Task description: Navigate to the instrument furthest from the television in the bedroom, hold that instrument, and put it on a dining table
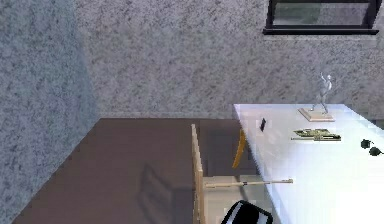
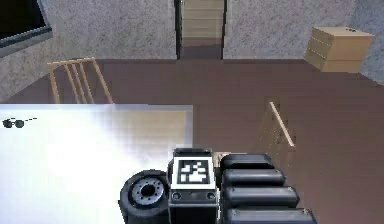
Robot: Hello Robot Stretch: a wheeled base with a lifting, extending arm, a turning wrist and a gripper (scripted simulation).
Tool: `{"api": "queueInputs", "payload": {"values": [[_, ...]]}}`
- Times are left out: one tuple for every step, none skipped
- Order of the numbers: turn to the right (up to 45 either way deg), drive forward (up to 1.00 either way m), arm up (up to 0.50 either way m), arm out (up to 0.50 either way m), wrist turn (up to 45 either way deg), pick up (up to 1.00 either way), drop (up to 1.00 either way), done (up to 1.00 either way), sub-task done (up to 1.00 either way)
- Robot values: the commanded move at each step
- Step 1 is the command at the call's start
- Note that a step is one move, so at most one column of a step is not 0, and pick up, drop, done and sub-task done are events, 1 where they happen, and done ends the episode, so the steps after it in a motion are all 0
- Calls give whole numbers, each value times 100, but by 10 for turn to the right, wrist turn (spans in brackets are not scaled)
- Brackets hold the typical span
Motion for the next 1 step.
{"api": "queueInputs", "payload": {"values": [[0,30,0,0,0,0,0,0,0]]}}
